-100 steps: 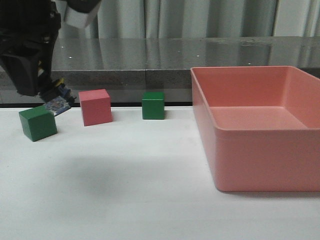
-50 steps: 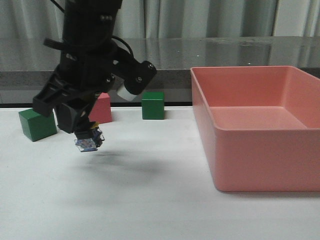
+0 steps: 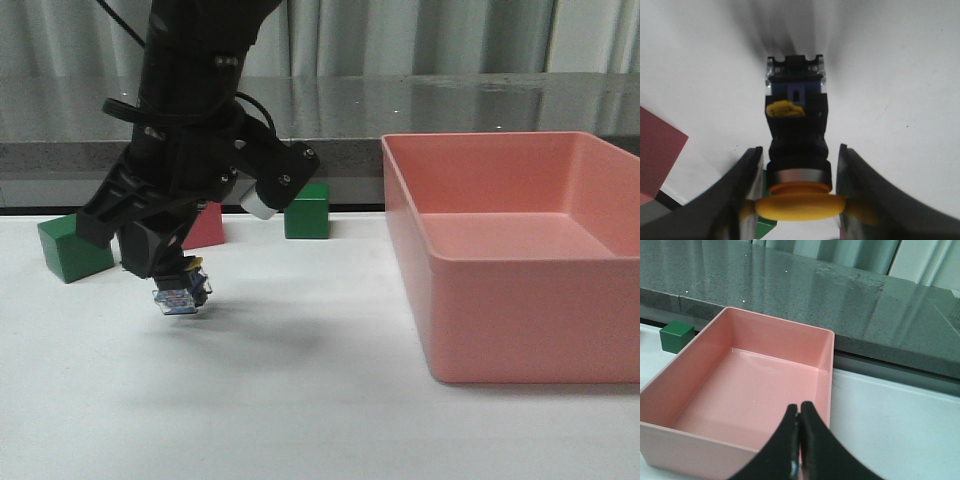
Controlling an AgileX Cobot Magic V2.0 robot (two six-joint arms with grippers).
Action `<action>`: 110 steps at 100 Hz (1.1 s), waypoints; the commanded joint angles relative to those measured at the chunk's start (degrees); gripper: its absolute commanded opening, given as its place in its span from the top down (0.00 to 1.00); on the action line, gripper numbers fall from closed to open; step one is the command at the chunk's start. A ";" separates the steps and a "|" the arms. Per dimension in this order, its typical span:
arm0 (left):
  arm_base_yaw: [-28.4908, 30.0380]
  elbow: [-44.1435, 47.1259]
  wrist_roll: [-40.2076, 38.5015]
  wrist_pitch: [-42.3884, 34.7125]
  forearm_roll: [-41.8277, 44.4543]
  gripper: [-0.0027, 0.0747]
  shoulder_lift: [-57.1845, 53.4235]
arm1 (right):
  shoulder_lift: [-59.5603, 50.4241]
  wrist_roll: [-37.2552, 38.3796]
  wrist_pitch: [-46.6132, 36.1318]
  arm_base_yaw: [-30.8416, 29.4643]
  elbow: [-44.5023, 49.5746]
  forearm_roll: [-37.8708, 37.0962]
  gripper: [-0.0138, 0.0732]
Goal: Place and stand button with both arms
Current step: 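Rotate the button upright and lower it base-down onto the table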
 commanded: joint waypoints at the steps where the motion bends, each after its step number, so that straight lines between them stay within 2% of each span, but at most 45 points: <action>1: -0.37 -1.62 -0.61 3.20 1.66 0.99 -3.02 | 0.45 -0.18 -4.03 -0.28 -1.40 0.73 0.91; 94: -0.23 -1.62 -0.61 3.20 -1.30 0.98 0.41 | 0.45 -0.18 -4.03 -0.28 -1.40 0.73 0.91; 101: -0.23 -1.62 -0.61 3.20 -1.30 0.94 0.41 | 0.45 -0.18 -4.03 -0.28 -1.40 0.73 0.91; 110: -0.23 -1.62 -0.61 3.20 -1.30 0.83 0.41 | 0.45 -0.18 -4.03 -0.28 -1.40 0.73 0.91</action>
